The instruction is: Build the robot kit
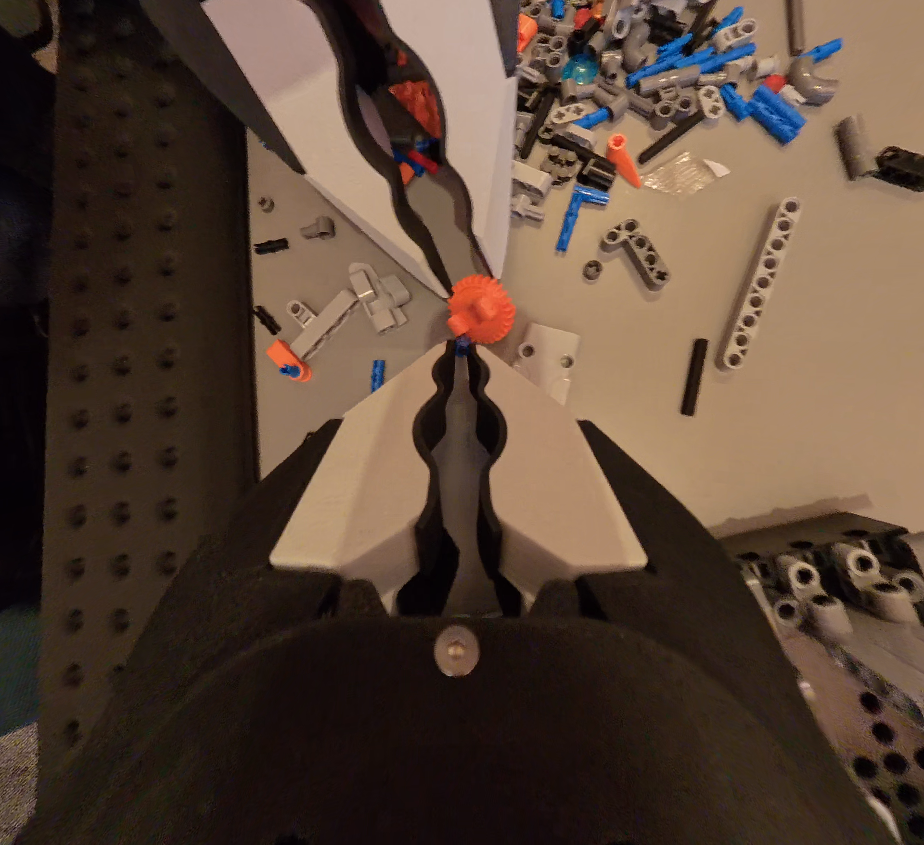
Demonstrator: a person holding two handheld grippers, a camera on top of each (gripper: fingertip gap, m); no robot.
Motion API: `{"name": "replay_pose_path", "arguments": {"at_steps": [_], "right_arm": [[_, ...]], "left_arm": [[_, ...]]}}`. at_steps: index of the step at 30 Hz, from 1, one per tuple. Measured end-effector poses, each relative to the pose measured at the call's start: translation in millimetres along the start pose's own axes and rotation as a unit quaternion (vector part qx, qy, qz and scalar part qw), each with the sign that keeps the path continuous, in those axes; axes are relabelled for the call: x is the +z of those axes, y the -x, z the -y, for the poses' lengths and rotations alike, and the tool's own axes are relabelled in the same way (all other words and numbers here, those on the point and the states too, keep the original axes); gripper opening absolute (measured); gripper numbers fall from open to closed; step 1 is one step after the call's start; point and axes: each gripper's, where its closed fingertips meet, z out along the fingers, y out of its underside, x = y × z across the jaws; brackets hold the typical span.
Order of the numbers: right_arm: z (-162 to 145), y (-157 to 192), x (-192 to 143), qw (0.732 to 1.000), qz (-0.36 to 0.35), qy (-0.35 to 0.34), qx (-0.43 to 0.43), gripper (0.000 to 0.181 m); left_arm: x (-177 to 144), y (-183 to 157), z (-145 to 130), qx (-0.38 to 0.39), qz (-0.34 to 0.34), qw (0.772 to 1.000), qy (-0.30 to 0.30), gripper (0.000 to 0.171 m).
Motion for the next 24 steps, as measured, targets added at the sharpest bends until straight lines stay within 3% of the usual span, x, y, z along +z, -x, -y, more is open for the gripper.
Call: {"name": "replay_pose_path", "arguments": {"at_steps": [11,24], "right_arm": [[7,-8,-14,0.996,0.004,-0.065,0.064,0.003],[9,-9,-13,0.994,0.001,-0.077,0.072,0.003]], "left_arm": [[-9,4,11,-0.025,-0.006,0.999,-0.039,0.017],[6,7,8,0.039,0.017,0.999,0.014,0.009]]}}
